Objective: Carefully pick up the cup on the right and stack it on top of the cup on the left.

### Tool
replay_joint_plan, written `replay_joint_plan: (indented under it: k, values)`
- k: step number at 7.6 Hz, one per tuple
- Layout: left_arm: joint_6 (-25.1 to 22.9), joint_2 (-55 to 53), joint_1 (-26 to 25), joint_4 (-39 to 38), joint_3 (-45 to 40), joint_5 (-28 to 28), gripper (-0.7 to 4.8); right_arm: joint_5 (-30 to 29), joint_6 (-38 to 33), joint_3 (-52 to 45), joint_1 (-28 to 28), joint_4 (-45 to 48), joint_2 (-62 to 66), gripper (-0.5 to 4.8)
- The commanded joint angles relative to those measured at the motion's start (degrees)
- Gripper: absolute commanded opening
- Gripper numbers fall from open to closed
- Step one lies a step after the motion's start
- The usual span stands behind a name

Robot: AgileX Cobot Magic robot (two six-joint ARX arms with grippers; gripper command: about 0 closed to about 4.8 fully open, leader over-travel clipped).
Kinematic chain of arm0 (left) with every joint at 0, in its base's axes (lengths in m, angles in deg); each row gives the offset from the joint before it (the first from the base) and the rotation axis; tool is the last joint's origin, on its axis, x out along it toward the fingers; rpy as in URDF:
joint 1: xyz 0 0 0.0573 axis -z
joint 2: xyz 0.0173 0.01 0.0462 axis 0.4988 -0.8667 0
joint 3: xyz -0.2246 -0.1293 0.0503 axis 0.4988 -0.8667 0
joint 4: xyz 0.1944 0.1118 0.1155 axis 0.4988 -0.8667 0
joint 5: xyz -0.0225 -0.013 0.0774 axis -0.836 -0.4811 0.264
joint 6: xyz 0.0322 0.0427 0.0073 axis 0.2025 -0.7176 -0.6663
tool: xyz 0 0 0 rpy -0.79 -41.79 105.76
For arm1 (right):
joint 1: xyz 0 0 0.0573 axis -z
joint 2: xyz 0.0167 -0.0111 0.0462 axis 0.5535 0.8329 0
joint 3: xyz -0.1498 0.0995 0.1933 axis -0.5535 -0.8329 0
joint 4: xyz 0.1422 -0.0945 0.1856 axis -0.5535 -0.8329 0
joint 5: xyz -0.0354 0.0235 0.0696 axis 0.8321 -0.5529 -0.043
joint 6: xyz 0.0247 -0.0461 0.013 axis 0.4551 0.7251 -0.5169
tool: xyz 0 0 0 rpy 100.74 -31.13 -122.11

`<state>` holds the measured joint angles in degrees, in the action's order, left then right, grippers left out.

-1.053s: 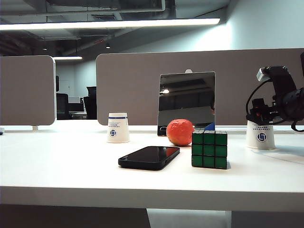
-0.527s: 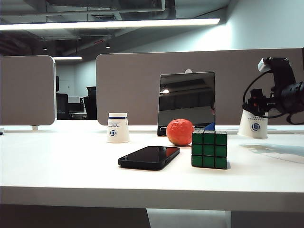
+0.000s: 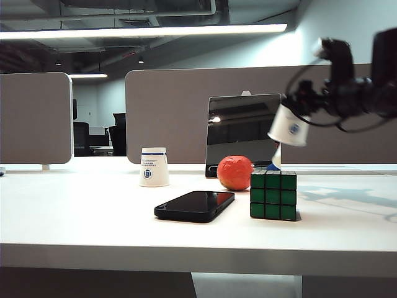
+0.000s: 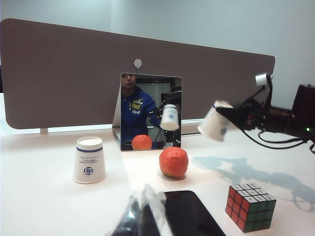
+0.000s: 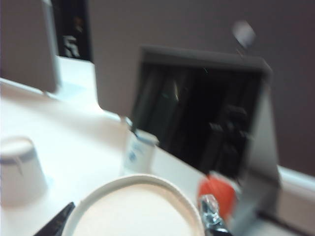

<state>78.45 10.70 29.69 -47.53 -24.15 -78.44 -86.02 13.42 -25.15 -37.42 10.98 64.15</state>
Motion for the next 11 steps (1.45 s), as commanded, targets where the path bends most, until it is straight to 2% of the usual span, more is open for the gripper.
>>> replay_joint_plan:
  k: [1, 2, 4, 5, 6, 9, 11]
  values:
    - [0.09, -0.02, 0.02, 0.33, 0.11, -0.04, -0.06, -1.07, 0.63, 11.1, -9.51, -5.88, -0.46, 3.05]
    - [0.09, -0.02, 0.02, 0.35, 0.11, -0.04, -0.06, 0.37, 5.01, 19.43, -15.52, -14.03, 2.12, 3.05]
    - [0.09, -0.04, 0.02, 0.37, 0.11, -0.07, -0.06, 1.88, 4.98, 28.5, -19.12, -17.59, 9.55, 3.05]
    - [0.07, -0.04, 0.02, 0.26, 0.11, -0.07, -0.06, 3.15, 4.98, 41.7, -21.55, -23.17, 17.86, 3.05]
    - [0.07, -0.02, 0.02, 0.13, 0.11, -0.07, -0.06, 3.32, 5.09, 49.09, -21.84, -26.45, 21.79, 3.05]
    - [0.13, -0.02, 0.02, 0.11, 0.11, -0.26, -0.06, 3.3, 6.43, 52.37, -22.18, -29.09, 23.8, 3.05]
    - [0.13, -0.02, 0.04, 0.09, 0.11, -0.26, -0.06, 3.08, 6.45, 52.33, -24.79, -31.54, 25.27, 3.05]
